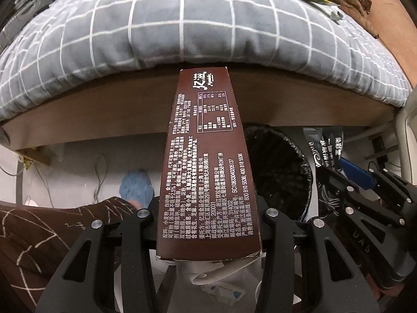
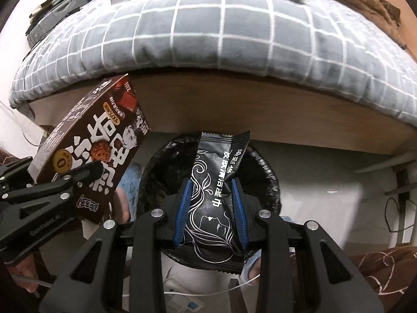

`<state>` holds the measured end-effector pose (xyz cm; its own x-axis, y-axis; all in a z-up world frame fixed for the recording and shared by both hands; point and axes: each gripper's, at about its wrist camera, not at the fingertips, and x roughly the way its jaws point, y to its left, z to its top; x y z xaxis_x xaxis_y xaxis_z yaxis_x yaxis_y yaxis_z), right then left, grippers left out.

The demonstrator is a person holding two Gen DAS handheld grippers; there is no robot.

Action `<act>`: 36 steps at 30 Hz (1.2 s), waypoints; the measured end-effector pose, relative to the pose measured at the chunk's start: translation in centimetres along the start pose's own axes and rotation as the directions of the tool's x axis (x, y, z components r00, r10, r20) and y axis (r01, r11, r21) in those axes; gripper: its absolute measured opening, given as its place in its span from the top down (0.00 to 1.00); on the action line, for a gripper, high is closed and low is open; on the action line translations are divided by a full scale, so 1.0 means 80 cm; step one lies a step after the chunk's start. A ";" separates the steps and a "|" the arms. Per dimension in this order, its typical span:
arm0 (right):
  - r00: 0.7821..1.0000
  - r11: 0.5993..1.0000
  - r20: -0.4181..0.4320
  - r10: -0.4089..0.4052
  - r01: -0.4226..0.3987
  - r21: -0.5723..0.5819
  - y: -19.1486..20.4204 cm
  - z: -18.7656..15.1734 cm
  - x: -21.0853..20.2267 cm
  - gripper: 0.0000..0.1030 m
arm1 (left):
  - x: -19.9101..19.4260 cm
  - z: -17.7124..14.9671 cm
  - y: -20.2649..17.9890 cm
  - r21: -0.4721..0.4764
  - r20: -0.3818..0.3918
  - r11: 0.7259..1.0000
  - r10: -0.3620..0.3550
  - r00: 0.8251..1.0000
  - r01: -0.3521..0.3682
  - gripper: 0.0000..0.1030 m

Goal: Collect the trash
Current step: 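Open both grippers over the bin to drop the box and wrapper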

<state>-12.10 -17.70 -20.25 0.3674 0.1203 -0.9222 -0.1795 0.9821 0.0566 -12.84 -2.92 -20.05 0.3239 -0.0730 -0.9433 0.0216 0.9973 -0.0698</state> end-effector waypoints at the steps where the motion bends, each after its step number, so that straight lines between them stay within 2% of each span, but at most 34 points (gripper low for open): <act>1: 1.000 1.000 -0.004 0.002 -0.002 -0.002 0.000 0.001 0.003 0.70 | 0.002 0.001 0.001 -0.001 -0.001 1.000 0.004 1.000 -0.004 0.58; 6: 1.000 1.000 -0.024 0.014 -0.014 -0.014 0.008 0.005 0.019 0.69 | 0.011 0.002 0.008 -0.014 -0.011 1.000 0.020 1.000 -0.020 0.58; 12: 1.000 1.000 -0.022 0.017 -0.017 -0.020 0.014 0.014 0.028 0.61 | 0.019 0.002 0.011 -0.026 -0.025 0.999 0.026 0.999 -0.027 0.58; 14: 1.000 1.000 -0.014 0.016 -0.016 -0.023 0.015 0.016 0.027 0.51 | 0.019 0.004 0.011 -0.032 -0.026 0.999 0.027 0.999 -0.028 0.58; 21: 1.000 1.000 0.021 -0.015 0.015 -0.019 0.013 0.021 0.015 0.28 | 0.016 0.009 0.001 -0.030 -0.031 0.999 0.012 0.999 -0.013 0.58; 23: 0.999 0.999 0.045 -0.030 0.031 -0.009 0.006 0.021 0.003 0.19 | 0.013 0.013 -0.008 -0.017 -0.023 1.000 0.000 1.000 0.000 0.58; 26: 0.995 0.998 0.072 -0.065 0.064 0.013 -0.010 0.016 -0.010 0.11 | 0.013 0.017 -0.030 0.010 -0.017 1.000 -0.008 1.000 0.008 0.58; 29: 0.992 0.995 0.080 -0.099 0.096 0.037 -0.032 0.011 -0.020 0.08 | 0.019 0.016 -0.046 0.043 -0.022 0.999 -0.012 1.000 0.013 0.58; 36: 0.983 0.985 0.099 -0.156 0.148 0.088 -0.068 -0.002 -0.039 0.07 | 0.023 0.016 -0.089 0.097 -0.025 0.995 -0.031 0.999 0.033 0.58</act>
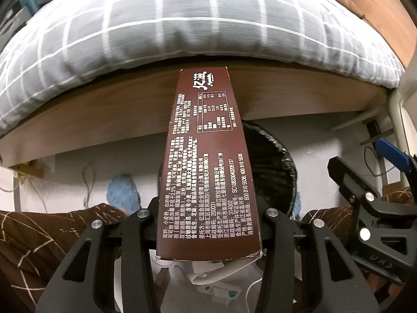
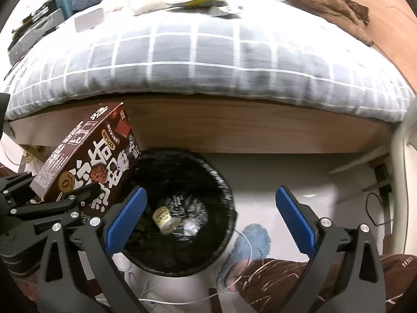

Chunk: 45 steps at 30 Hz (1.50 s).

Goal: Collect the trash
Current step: 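Open both grippers over the bin to drop the box and wrapper, then move both grippers back up toward the trash on the bed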

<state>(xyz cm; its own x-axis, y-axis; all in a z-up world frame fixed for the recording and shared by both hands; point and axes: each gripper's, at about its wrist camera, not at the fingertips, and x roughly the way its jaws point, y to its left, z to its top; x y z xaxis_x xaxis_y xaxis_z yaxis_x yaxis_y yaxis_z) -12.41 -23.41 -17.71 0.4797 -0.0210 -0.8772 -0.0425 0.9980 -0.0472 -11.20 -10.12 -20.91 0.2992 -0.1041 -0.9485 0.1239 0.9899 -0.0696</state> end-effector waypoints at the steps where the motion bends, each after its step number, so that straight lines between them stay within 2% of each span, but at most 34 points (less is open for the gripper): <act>1: 1.000 1.000 -0.001 -0.009 0.009 0.015 -0.009 -0.002 -0.002 0.07 | 0.000 0.000 -0.004 0.007 0.001 1.000 -0.003 1.000 0.003 0.58; 10: 0.999 0.996 -0.009 -0.036 0.037 0.079 -0.048 -0.016 -0.008 0.07 | 0.000 -0.003 -0.044 0.059 0.001 0.998 -0.031 1.000 0.030 0.58; 15: 0.999 0.995 -0.011 -0.039 0.040 0.092 -0.058 -0.020 -0.007 0.07 | 0.000 -0.001 -0.042 0.080 0.007 0.996 -0.029 1.000 0.028 0.54; 21: 1.000 0.996 -0.001 -0.029 0.029 0.086 -0.053 -0.016 -0.009 0.07 | -0.011 -0.002 -0.043 0.092 0.068 0.995 0.019 0.997 -0.025 0.35; 26: 0.999 0.996 0.022 -0.034 0.032 0.082 -0.052 -0.008 -0.015 0.07 | -0.023 0.001 -0.029 0.065 0.098 0.997 0.029 0.995 -0.035 0.19; 32: 0.997 0.997 0.062 -0.039 0.034 0.066 -0.045 0.003 -0.025 0.07 | -0.044 0.008 -0.016 0.028 0.154 0.998 0.055 0.987 -0.060 0.06; 43: 0.989 0.998 0.141 -0.051 0.045 0.048 -0.027 0.031 -0.053 0.07 | -0.079 0.017 0.029 -0.045 0.208 0.997 0.072 0.975 -0.064 0.06; 45: 0.988 0.998 0.148 -0.053 0.047 0.043 -0.023 0.036 -0.056 0.07 | -0.091 0.020 0.036 -0.052 0.231 0.996 0.083 0.969 -0.073 0.06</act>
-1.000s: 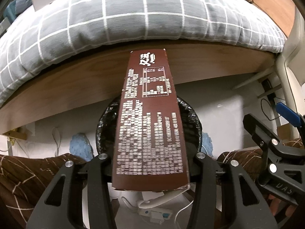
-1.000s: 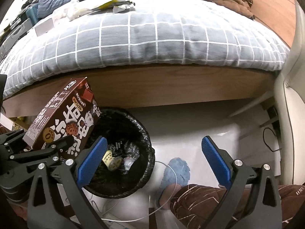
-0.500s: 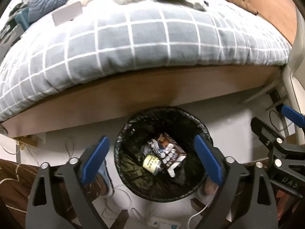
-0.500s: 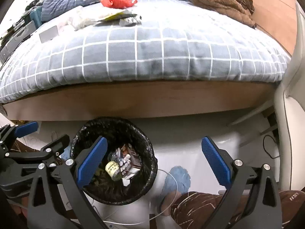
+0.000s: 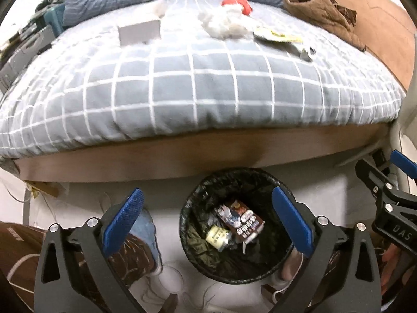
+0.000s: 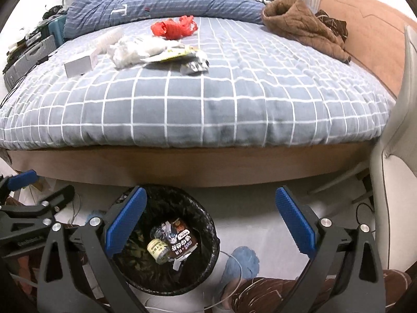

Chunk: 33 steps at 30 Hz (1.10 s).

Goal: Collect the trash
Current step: 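Move both grippers back up toward the trash on the bed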

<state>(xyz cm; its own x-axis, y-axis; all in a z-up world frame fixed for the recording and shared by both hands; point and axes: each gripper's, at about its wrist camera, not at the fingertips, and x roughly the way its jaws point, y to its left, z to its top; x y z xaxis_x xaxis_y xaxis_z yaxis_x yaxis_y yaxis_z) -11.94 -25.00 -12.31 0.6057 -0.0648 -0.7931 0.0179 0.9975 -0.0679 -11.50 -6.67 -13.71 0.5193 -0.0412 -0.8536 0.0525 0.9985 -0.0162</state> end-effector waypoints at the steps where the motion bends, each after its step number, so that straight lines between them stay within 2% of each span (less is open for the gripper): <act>1: 1.000 1.000 0.009 0.001 -0.001 -0.001 0.002 0.004 -0.003 0.07 | -0.003 0.003 0.004 -0.004 0.009 1.000 0.007 1.000 -0.006 0.06; 16: 0.990 0.999 0.135 0.032 -0.027 -0.036 0.032 0.062 -0.027 0.07 | -0.035 0.051 0.061 -0.085 0.120 0.996 0.049 0.992 -0.039 0.06; 33: 0.980 0.993 0.177 0.094 -0.080 -0.082 0.067 0.110 -0.002 0.07 | -0.033 0.109 0.094 -0.133 0.184 0.989 0.084 0.979 -0.060 0.06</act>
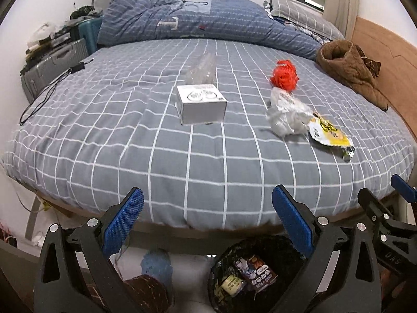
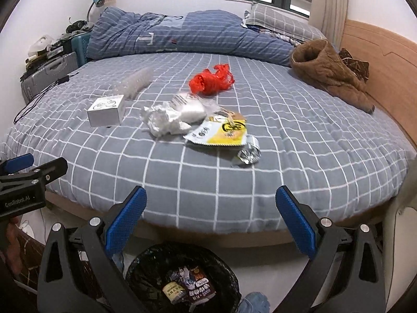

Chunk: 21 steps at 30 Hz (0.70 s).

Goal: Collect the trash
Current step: 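Move both grippers back up toward the trash on the bed, then grasp the white earphone box with the left gripper while the right grasps the white tissue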

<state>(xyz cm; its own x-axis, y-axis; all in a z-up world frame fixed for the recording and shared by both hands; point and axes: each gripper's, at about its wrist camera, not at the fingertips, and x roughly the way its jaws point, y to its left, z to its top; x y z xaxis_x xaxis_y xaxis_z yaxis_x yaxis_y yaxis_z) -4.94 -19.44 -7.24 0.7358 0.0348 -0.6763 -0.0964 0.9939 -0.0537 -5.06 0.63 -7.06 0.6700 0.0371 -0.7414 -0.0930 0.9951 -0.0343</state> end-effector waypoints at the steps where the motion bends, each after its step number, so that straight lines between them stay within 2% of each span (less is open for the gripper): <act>1: 1.000 1.000 0.000 0.003 -0.003 0.000 0.002 0.003 0.003 0.07 | 0.002 0.003 0.001 0.000 0.002 1.000 0.000 1.000 0.000 0.06; 10: 0.998 0.998 0.006 0.058 -0.058 -0.017 0.022 0.027 0.029 0.07 | 0.023 0.035 0.009 -0.014 0.012 1.000 0.012 1.000 -0.012 0.06; 21: 0.997 0.996 -0.004 0.082 -0.083 -0.035 0.032 0.062 0.075 0.07 | 0.066 0.074 0.011 -0.010 0.007 0.999 0.040 0.999 -0.040 0.06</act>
<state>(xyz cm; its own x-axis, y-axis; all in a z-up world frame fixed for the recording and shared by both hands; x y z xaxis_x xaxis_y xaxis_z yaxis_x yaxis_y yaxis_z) 2.54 -16.17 -7.79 0.7227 0.1163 -0.6814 -0.1801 0.9834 -0.0232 2.78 2.24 -7.03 0.6710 0.0778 -0.7373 -0.1274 0.9918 -0.0113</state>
